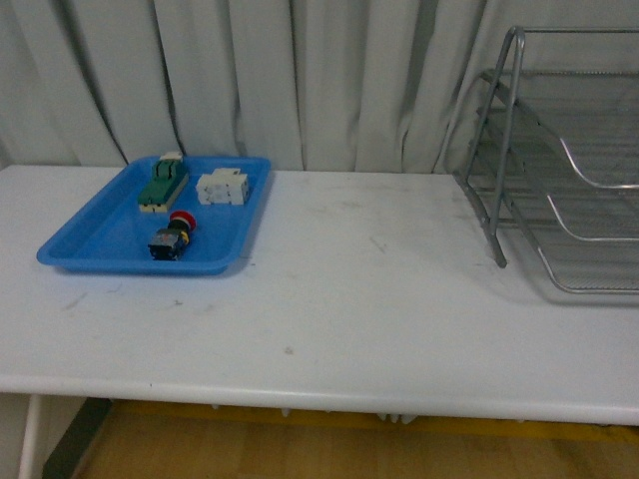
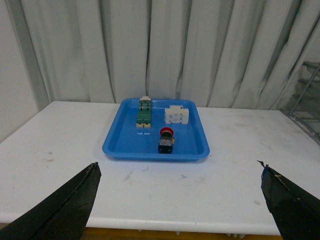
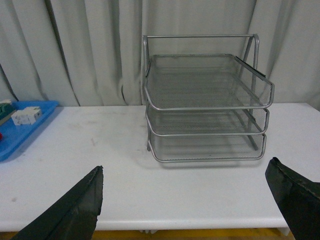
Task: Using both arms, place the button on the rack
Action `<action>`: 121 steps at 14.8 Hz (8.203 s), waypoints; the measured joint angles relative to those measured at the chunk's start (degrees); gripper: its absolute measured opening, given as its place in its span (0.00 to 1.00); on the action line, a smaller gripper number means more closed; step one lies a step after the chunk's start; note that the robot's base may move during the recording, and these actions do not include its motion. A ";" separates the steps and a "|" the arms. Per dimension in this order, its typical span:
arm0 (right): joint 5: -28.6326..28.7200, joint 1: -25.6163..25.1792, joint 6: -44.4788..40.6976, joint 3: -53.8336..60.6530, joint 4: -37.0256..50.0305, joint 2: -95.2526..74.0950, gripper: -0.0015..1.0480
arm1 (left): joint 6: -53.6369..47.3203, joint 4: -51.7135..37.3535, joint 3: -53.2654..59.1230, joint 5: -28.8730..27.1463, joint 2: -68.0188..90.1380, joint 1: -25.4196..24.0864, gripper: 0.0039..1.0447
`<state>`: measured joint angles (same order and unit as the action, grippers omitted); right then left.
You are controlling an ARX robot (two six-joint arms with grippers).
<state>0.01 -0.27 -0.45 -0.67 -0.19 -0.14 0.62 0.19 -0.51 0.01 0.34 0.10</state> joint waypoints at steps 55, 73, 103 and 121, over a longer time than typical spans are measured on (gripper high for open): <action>17.14 -17.14 88.13 -38.71 73.75 -115.27 0.94 | 0.00 0.00 0.00 -0.02 0.00 0.00 0.94; 27.96 -20.06 86.71 -48.70 73.92 -130.05 0.94 | 0.00 0.00 0.00 -0.02 0.00 0.00 0.94; 31.78 -20.39 85.09 -50.29 73.94 -131.69 0.93 | 0.00 0.00 0.00 -0.02 0.00 0.00 0.94; 33.64 -21.24 83.06 -56.39 73.88 -136.76 0.60 | 0.00 0.00 0.00 -0.02 0.00 0.00 0.94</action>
<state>33.65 -21.52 82.61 -57.06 73.69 -136.90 0.62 0.19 -0.51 -0.01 0.34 0.10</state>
